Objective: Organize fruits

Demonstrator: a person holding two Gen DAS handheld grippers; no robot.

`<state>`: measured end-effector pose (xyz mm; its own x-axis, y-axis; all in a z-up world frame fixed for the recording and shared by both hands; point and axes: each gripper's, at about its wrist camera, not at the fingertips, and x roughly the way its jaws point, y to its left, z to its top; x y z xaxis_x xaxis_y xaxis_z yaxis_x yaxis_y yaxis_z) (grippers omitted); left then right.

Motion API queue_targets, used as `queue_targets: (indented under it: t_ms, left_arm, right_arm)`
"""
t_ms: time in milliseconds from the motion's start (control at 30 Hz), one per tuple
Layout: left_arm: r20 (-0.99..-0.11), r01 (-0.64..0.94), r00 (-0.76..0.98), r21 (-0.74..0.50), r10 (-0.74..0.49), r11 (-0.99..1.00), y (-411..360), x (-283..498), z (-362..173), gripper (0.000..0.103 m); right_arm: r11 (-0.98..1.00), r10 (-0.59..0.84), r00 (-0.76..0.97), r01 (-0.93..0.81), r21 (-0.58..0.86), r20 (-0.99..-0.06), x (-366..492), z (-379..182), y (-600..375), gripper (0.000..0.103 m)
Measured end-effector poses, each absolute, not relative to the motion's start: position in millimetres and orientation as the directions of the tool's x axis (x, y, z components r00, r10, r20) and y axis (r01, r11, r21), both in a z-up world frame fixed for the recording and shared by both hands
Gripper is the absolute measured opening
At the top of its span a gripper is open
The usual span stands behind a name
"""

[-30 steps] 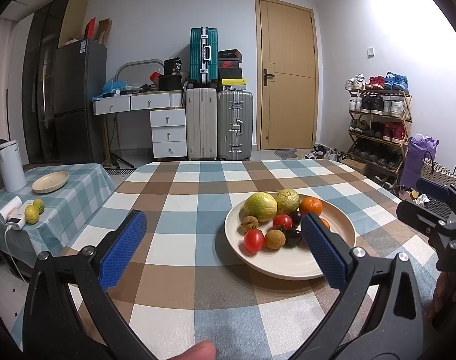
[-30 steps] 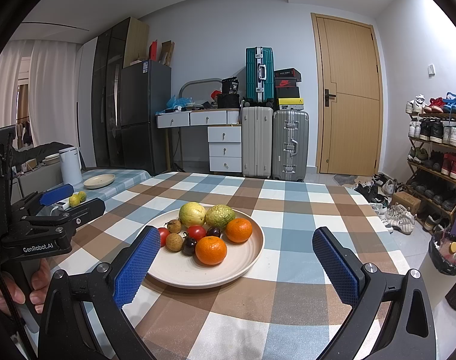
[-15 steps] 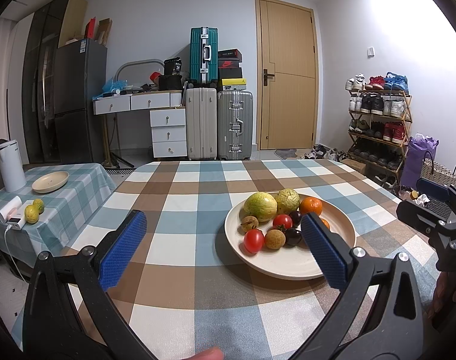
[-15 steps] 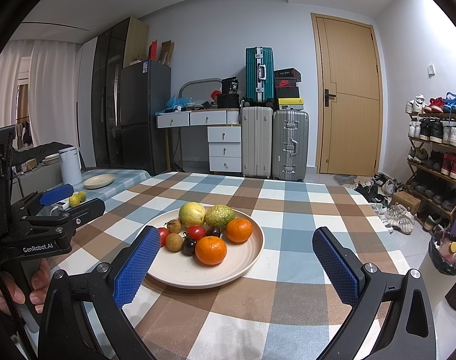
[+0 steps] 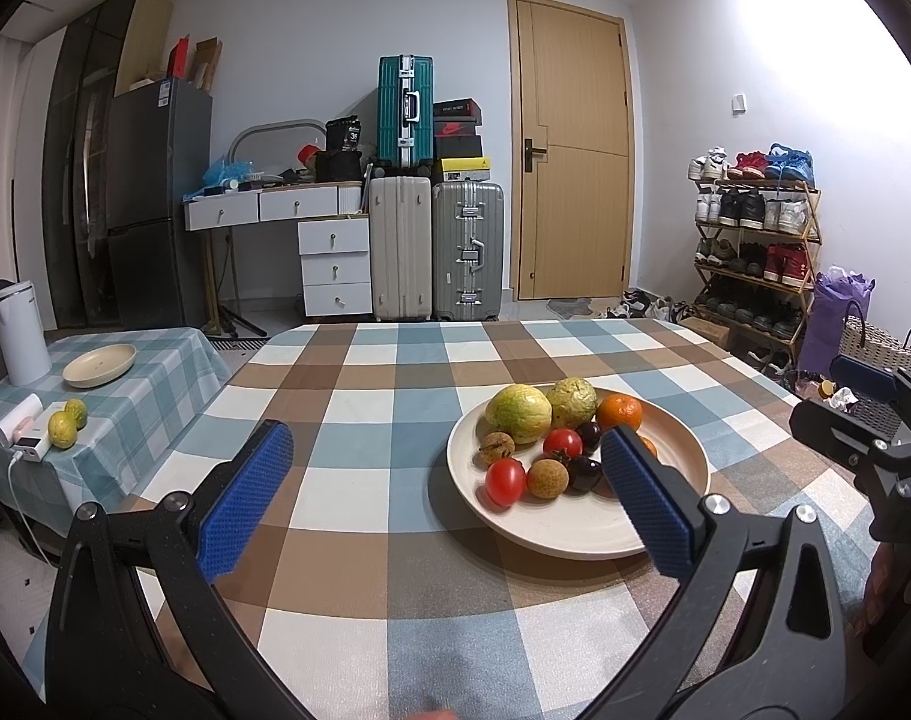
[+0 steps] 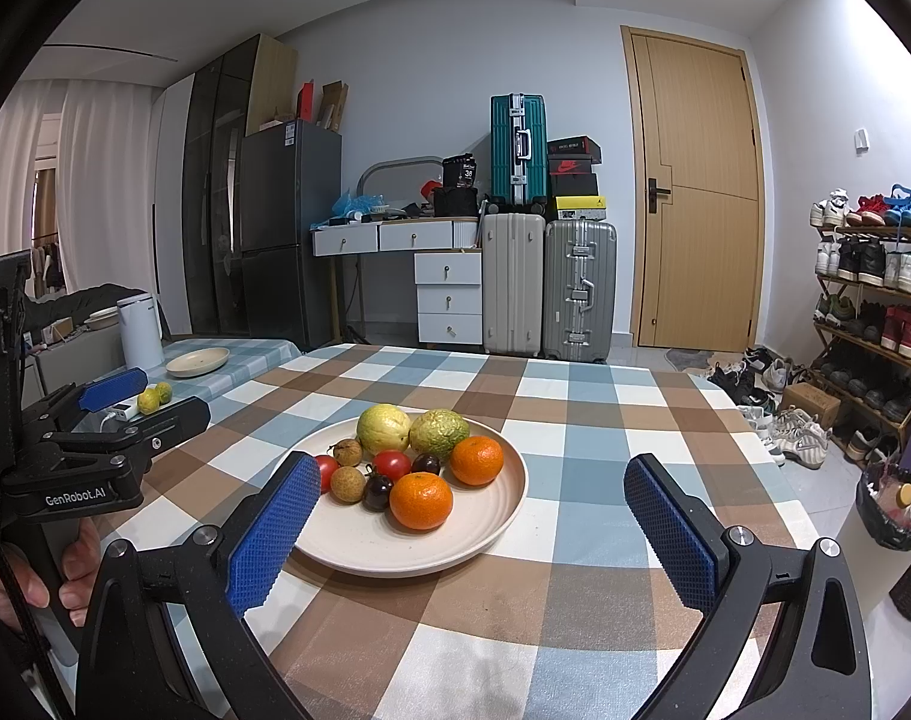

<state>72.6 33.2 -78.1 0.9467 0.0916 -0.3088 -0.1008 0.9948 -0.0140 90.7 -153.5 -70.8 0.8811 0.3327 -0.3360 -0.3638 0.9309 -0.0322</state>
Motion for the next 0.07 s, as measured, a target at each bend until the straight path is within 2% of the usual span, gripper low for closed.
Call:
queue_targets:
  t_ms: [67]
  left_arm:
    - [-0.31, -0.101, 0.946, -0.014, 0.091, 0.995, 33.1, 72.4, -78.0, 0.103]
  right_arm:
    - [0.931, 0.333, 0.881, -0.364, -0.032, -0.336, 90.2, -70.6, -153.3, 0.103]
